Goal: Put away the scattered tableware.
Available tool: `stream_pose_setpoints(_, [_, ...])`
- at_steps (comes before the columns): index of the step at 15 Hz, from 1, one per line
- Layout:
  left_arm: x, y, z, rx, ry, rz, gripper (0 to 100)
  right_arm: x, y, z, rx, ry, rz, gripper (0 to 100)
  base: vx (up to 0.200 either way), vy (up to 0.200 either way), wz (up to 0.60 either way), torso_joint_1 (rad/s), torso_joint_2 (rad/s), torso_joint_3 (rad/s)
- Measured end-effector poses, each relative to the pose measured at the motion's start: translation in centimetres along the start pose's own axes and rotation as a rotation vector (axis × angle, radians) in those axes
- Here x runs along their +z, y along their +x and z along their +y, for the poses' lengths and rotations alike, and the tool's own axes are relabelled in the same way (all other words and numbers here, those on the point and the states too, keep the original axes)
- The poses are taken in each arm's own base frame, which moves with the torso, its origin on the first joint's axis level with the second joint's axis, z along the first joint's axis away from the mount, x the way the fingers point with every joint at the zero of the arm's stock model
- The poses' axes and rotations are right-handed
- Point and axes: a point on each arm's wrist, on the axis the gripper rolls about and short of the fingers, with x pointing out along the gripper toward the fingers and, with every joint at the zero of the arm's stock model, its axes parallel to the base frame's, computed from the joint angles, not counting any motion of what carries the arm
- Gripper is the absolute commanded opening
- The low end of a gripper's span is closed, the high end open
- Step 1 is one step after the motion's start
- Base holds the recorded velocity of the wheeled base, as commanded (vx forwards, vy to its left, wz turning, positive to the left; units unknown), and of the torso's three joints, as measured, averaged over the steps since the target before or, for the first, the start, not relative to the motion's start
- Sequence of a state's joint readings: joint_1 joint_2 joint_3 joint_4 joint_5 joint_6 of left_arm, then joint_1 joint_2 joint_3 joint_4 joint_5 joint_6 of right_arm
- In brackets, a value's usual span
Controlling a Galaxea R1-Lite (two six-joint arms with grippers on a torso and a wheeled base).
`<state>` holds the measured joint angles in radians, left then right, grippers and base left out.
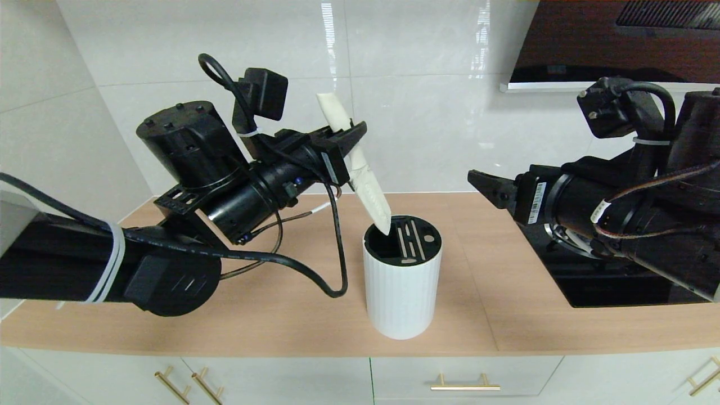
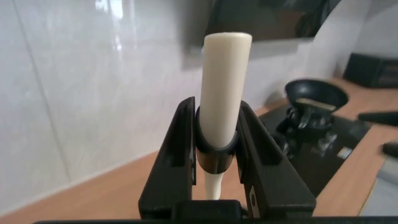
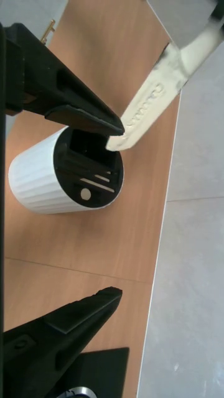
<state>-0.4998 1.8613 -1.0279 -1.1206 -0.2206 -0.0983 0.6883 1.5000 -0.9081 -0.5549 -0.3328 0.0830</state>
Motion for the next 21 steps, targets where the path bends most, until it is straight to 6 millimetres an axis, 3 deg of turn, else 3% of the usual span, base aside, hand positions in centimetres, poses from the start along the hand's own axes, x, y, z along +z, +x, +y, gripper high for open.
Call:
stream_pose_setpoints(8, [-0.7,-0.5,-2.0,-0.048,-0.015,0.062,0,0.0,0.0,0.0,0.000,-0.001,0.002,100,0.000,0.000,0.00,0.000,0.00,0.000])
stream_pose_setpoints(13, [-1.8,-0.4,-2.1,-0.051,0.006,0.101,0,-0.2,0.0,0.0,-0.001,-0.002,0.007,100,0.000,0.000,0.00,0.000,0.00,0.000])
stream_pose_setpoints(21, [-5.1,0.7,-1.9,-0.049,-0.010,0.178,0,-0.2,0.0,0.0,0.000,-0.002,0.005,100,0.000,0.000,0.00,0.000,0.00,0.000])
